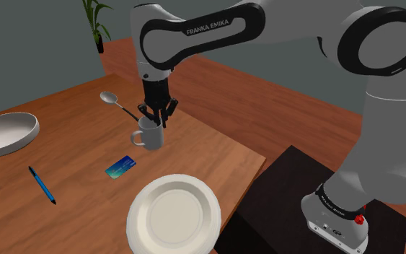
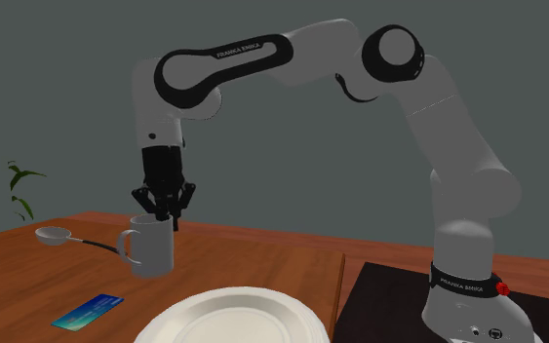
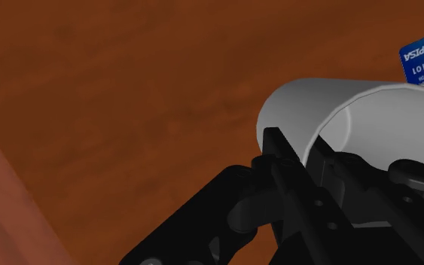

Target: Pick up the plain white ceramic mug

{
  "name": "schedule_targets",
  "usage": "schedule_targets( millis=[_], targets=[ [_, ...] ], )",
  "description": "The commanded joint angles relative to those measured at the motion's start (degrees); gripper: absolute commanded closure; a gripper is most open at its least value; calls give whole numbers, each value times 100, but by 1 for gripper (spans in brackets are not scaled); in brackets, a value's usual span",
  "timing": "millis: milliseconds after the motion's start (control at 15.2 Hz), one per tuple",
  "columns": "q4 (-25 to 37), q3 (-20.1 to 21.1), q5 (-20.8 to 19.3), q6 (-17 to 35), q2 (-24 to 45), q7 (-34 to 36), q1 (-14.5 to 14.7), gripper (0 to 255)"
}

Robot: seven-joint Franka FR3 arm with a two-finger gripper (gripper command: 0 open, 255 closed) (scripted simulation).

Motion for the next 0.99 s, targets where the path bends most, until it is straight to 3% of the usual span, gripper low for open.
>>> schedule_targets(
  millis=[0,924],
  targets=[
    [119,4,3,-132,-15,11,4,255],
    [939,33,22,-1023,-96,91,35,255]
  ],
)
